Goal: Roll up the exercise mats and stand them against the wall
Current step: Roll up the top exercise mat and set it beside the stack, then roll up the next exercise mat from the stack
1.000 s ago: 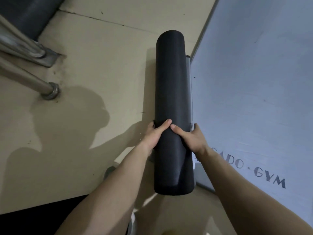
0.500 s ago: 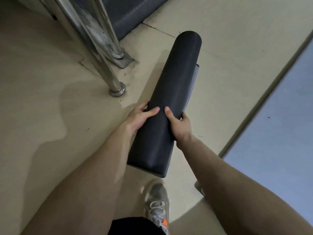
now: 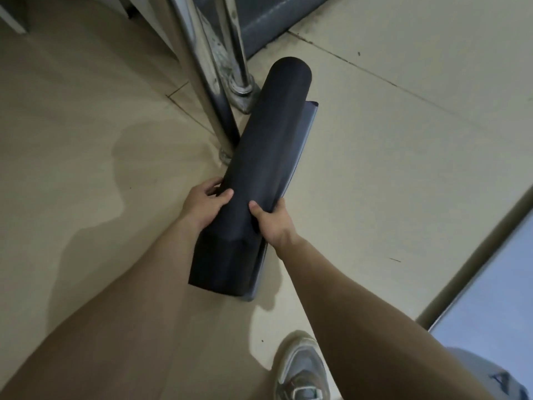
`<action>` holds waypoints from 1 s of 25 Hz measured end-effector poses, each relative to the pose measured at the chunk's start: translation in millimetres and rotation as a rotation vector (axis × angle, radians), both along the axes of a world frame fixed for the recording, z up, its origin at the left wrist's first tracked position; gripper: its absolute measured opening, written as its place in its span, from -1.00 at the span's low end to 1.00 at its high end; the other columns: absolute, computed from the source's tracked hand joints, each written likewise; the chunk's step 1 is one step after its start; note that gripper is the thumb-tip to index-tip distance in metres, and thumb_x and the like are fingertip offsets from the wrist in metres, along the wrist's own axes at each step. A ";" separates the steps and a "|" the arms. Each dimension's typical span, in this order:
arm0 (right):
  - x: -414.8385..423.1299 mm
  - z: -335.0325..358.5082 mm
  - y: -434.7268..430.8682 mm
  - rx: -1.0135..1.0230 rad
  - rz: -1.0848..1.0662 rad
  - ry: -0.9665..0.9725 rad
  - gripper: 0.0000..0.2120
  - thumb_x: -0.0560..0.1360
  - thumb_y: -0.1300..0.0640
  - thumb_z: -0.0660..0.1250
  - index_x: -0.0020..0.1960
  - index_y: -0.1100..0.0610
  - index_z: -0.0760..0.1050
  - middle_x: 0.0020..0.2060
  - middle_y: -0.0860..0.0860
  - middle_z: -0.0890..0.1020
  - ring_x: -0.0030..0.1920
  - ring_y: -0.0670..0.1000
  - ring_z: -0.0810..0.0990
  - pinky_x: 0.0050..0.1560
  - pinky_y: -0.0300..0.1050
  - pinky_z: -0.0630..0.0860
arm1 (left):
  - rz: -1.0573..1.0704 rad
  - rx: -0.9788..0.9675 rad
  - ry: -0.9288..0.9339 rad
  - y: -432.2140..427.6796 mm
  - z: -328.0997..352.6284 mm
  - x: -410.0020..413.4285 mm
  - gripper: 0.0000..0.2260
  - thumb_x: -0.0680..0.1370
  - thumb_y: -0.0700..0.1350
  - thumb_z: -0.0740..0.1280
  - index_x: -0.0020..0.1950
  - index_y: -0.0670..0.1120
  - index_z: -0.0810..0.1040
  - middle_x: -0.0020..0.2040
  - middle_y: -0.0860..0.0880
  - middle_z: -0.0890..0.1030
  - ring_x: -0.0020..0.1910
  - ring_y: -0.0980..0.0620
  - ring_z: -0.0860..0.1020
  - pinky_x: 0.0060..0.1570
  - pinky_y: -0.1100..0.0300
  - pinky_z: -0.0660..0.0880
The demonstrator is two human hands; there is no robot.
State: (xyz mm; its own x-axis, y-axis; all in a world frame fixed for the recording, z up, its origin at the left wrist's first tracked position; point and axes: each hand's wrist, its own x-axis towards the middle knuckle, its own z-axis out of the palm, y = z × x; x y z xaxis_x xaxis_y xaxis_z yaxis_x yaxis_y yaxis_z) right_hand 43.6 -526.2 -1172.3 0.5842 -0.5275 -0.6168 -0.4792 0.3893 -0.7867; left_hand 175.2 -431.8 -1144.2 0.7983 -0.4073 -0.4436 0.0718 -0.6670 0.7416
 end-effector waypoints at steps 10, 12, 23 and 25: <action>-297.8 74.1 -84.6 -0.452 -0.025 0.534 -0.36 0.63 -0.05 0.25 0.62 0.18 0.19 0.48 0.24 0.40 0.41 0.25 0.48 0.34 0.05 0.42 | -0.643 0.174 -0.342 -95.4 66.2 -237.8 -0.50 0.51 0.08 0.44 0.44 0.06 0.49 0.45 0.02 0.47 0.38 -0.06 0.47 0.34 0.06 0.43; -377.2 87.0 -90.9 -0.464 -0.058 0.612 -0.41 0.64 -0.04 0.23 0.59 0.17 0.23 0.45 0.23 0.39 0.33 0.27 0.53 0.27 0.06 0.45 | -0.820 0.197 -0.354 -113.8 66.4 -309.9 -0.51 0.50 0.09 0.44 0.42 0.08 0.49 0.43 0.04 0.47 0.37 -0.04 0.47 0.29 0.09 0.44; -688.6 6.1 -14.6 -0.416 0.072 0.917 -0.43 0.57 -0.10 0.31 0.53 0.00 0.29 0.47 0.10 0.33 0.43 0.24 0.34 0.26 0.14 0.48 | -1.737 0.470 -0.504 -110.9 -15.7 -593.6 -0.11 0.38 0.20 0.54 0.61 0.15 0.16 0.63 0.03 0.11 0.57 -0.16 0.08 0.48 -0.06 0.20; -705.8 -18.8 14.4 -0.415 0.191 0.929 -0.27 0.47 -0.19 0.42 0.53 -0.08 0.18 0.50 0.08 0.21 0.48 0.24 0.25 0.28 0.14 0.49 | -1.850 0.605 -0.577 -88.4 -36.9 -605.8 -0.02 0.37 0.19 0.56 0.63 0.16 0.04 0.65 0.01 -0.05 0.59 -0.23 -0.02 0.49 -0.16 0.22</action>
